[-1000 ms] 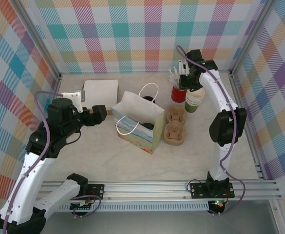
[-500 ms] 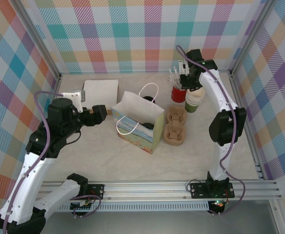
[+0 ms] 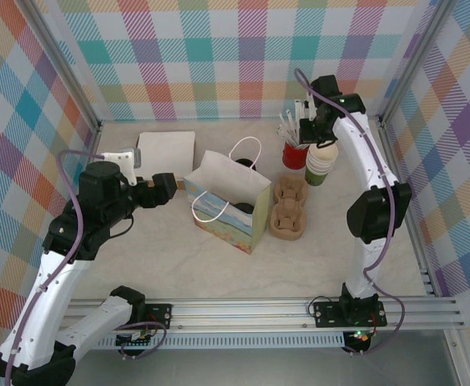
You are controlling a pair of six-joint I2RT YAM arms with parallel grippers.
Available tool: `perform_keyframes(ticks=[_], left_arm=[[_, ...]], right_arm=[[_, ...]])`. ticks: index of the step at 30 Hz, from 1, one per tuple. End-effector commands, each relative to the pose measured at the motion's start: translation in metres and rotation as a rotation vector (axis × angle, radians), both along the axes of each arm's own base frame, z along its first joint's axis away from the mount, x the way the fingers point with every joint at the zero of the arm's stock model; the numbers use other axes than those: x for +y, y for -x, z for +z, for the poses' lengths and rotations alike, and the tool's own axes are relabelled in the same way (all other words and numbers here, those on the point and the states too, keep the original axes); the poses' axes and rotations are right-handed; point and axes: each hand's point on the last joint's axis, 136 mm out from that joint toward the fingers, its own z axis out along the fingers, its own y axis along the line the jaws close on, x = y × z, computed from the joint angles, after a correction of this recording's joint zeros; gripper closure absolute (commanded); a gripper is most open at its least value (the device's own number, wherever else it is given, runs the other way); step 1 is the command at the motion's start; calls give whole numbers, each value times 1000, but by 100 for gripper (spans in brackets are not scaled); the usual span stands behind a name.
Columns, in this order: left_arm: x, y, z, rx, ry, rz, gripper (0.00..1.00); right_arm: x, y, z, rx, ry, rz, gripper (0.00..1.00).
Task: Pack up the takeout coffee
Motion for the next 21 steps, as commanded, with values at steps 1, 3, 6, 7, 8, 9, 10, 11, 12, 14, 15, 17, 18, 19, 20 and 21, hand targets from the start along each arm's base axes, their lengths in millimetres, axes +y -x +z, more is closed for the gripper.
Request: perform_keyframes(ticks=[1, 3, 6, 7, 8, 9, 10, 11, 12, 14, 15, 17, 18, 19, 20, 21], left_arm=[[4, 0, -1, 3, -6, 18, 8], [4, -1, 0, 1, -3, 17, 8], [4, -2, 1, -2, 0, 18, 8], [3, -2, 1, -2, 1, 20, 8], [3, -3, 1, -3, 1, 19, 8], [3, -3, 1, -4, 3, 20, 8], [3, -3, 1, -3, 3, 20, 8], [3, -3, 1, -3, 4, 20, 8], [3, -3, 2, -4, 5, 21, 8], [3, -4, 2, -5, 5, 23, 8], [4, -4, 2, -7, 6, 25, 8], [4, -3, 3, -7, 8, 27, 8], [4, -3, 2, -7, 8, 27, 8], [4, -3, 3, -7, 8, 26, 8], [4, -3, 3, -7, 10, 27, 8], [4, -4, 2, -6, 9, 29, 8]], right_arm=[[-2, 29, 57, -88, 13, 32, 98], [-3, 44, 73, -103, 17, 37, 98], [-3, 67, 97, -135, 2, 47, 99], [-3, 74, 104, -146, -7, 51, 99], [-3, 83, 112, -156, -21, 56, 99], [-2, 90, 119, -166, -34, 65, 99], [-1, 99, 126, -173, -49, 74, 99], [0, 107, 134, -183, -67, 87, 99], [0, 114, 141, -194, -80, 99, 99], [4, 131, 158, -232, -124, 131, 99], [6, 137, 165, -251, -143, 145, 99], [12, 153, 184, -298, -201, 188, 99], [17, 161, 192, -316, -237, 215, 99], [21, 168, 199, -329, -269, 236, 100], [28, 177, 206, -338, -313, 271, 100], [34, 185, 212, -344, -356, 307, 100]])
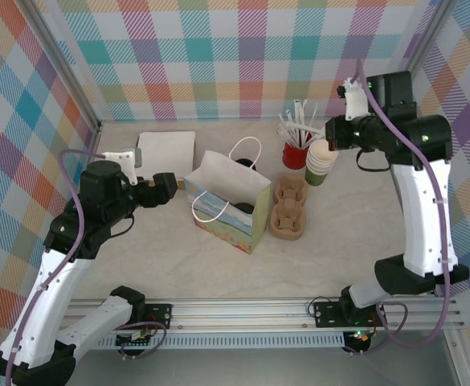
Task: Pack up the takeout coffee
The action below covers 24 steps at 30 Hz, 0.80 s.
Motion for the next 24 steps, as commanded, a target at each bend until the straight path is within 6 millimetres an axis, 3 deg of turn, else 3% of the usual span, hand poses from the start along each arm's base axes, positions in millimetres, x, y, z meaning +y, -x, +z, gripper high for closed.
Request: perform_keyframes(ticks=[1, 6, 9, 14, 24], left_arm=[[5, -2, 4, -13, 11, 29, 8], [6, -1, 6, -13, 13, 34, 8], [7, 0, 5, -12, 12, 40, 8], [9, 2, 4, -10, 7, 46, 8], [10, 3, 2, -5, 4, 48, 8]], right_arm=[[28, 35, 25, -24, -137, 178, 100], [53, 67, 45, -36, -275, 347, 100], [65, 78, 46, -12, -325, 426, 100], [79, 82, 20, 50, -247, 473, 100], [118, 60, -32, 176, -98, 522, 99]])
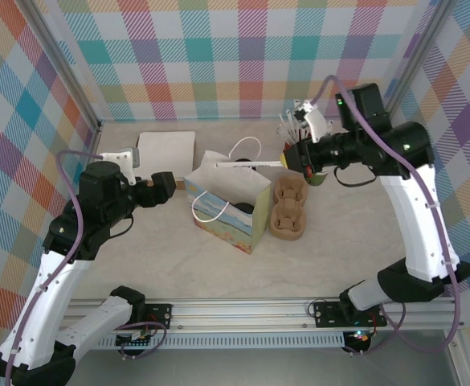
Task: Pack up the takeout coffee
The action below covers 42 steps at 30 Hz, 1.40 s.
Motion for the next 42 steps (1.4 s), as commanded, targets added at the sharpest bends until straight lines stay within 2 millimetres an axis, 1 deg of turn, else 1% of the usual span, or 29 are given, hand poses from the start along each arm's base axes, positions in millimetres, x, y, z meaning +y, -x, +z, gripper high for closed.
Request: perform_keyframes(ticks=[1, 5, 11, 13, 16, 18, 21, 26, 31, 33, 36, 38, 42], left_arm=[[5, 4, 1, 0, 1, 17, 8], [6, 4, 1, 0, -2, 18, 8], [5, 4, 1, 1, 8, 20, 7], [6, 3, 1, 5, 9, 25, 7], [6, 3, 1, 7, 6, 30, 7], [8, 3, 2, 4, 3, 37, 7], [10, 1, 2, 7, 1, 54, 6], [12, -7, -8, 63, 2, 96, 4], [19, -19, -14, 96, 29, 128, 4], [24, -26, -16, 112, 62, 144, 4], [35, -40, -21, 143, 108, 160, 4], [43, -50, -26, 168, 138, 169, 4], [65, -75, -48, 241, 201, 209, 5]], right_arm=[[14, -11, -20, 16, 81, 34, 99], [42, -22, -41, 54, 139, 95, 98], [91, -31, -60, 107, 122, 183, 96], [100, -37, -64, 117, 119, 183, 92], [102, -45, -61, 96, 124, 162, 79], [99, -49, -51, 53, 118, 145, 69], [90, -49, -32, -18, 103, 113, 58], [62, -45, -3, -131, 112, 24, 50], [34, -27, 17, -221, 84, -40, 41], [23, -16, 20, -247, 60, -58, 37], [8, -2, 17, -280, 30, -88, 30], [-2, 7, 11, -296, 16, -106, 24], [-19, 21, -8, -297, 12, -141, 14]])
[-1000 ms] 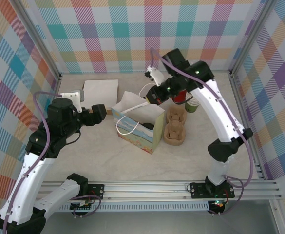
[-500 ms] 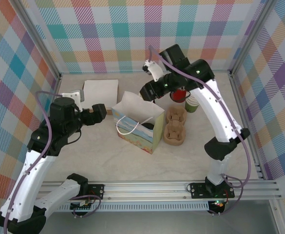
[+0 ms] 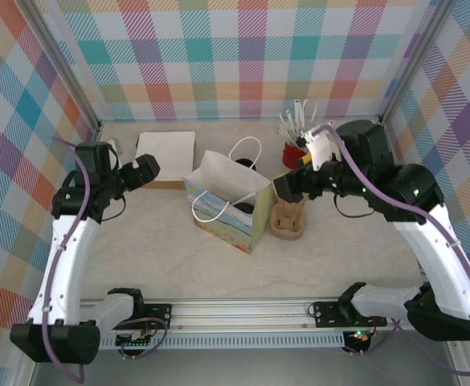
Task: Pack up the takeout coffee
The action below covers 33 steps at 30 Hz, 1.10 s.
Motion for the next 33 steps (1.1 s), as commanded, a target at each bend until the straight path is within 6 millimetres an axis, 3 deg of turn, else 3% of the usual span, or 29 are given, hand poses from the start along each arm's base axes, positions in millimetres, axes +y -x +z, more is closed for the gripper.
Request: perform_keyframes(ticks=[1, 8, 13, 18, 24, 33], left_arm=[[6, -21, 1, -1, 100, -11, 6], [53, -61, -46, 105, 154, 103, 12], [86, -86, -79, 212, -30, 104, 21], [85, -124, -106, 271, -38, -12, 35], [89, -171, -133, 308, -21, -76, 39], [100, -206, -169, 389, -46, -123, 40]], right_arm=[[-5, -6, -2, -45, -45, -52, 12], [-21, 3, -30, -37, -28, -95, 8], [-27, 4, -39, -43, -9, -111, 7], [-27, 1, -50, -30, 21, -114, 7], [-26, 1, -59, -8, 36, -113, 7], [-26, -1, -68, 17, 49, -124, 7]])
